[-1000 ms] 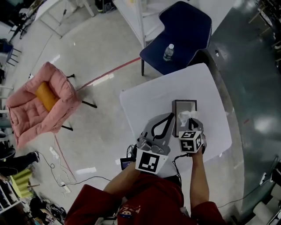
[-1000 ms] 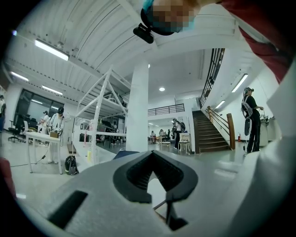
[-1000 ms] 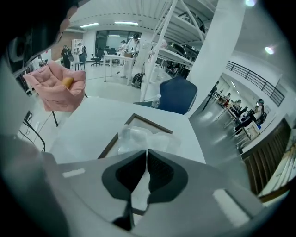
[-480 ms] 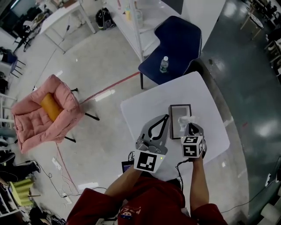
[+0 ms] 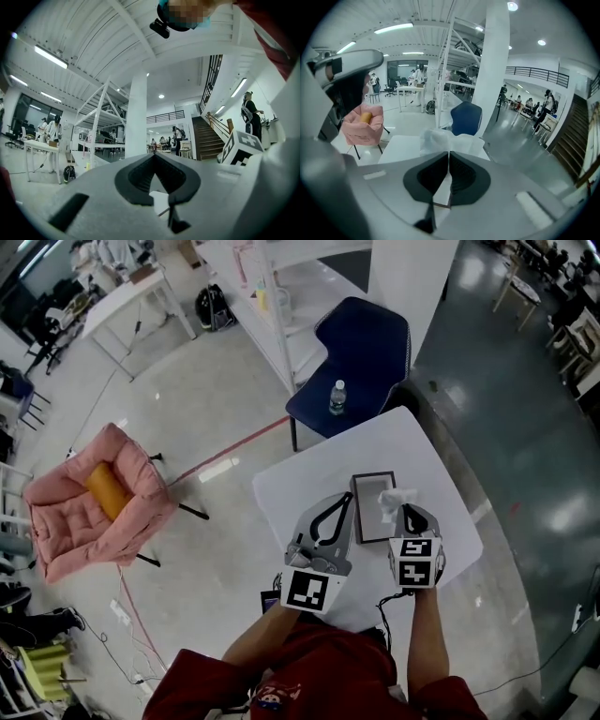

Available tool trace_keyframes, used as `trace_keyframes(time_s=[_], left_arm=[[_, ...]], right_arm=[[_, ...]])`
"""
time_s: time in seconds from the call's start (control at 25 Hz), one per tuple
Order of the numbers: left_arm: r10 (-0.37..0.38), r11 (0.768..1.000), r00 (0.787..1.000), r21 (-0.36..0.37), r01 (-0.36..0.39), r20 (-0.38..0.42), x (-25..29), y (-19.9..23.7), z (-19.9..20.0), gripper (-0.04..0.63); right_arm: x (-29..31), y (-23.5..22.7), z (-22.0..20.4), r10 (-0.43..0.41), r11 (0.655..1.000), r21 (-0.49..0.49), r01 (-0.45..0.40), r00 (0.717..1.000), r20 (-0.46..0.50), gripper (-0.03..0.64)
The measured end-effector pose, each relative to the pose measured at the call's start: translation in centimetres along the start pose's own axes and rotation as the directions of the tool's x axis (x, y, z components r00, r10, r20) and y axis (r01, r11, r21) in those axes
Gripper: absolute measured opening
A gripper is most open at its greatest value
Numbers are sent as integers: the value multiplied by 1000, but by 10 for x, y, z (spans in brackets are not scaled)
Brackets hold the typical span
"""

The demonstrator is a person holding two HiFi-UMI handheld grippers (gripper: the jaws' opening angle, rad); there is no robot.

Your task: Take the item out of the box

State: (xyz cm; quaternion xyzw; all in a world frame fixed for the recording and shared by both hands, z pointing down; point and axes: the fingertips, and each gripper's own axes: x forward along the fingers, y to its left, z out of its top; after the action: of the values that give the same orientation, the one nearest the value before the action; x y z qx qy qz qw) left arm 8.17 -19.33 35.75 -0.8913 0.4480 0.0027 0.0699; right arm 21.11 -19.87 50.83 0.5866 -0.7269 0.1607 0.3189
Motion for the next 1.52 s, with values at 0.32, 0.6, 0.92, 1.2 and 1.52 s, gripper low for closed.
trace_keyframes(time_s=[0.32,0.6,0.92,1.2,1.52], left_arm=[[47,989,994,-142,-33,99,0,1,32,2],[30,992,993,-123,-17,113,1,-3,51,2],[16,991,991,-132,2,131,2,-11,70,2],[14,991,989,-130,5,146,-2,-13,86,2],[12,992,986,-128,9,166,-6,-19,93,2]], right_arm=[[-38,-1,38,-4,999,45,-1,994,110,9],[-79,-6,73,-38,997,71,22,972,232,9],[-110,-9,93,-57,996,79,34,949,310,9],[-144,-11,116,-80,993,111,34,894,441,9],[-176,-13,136,-123,987,160,28,772,624,11]])
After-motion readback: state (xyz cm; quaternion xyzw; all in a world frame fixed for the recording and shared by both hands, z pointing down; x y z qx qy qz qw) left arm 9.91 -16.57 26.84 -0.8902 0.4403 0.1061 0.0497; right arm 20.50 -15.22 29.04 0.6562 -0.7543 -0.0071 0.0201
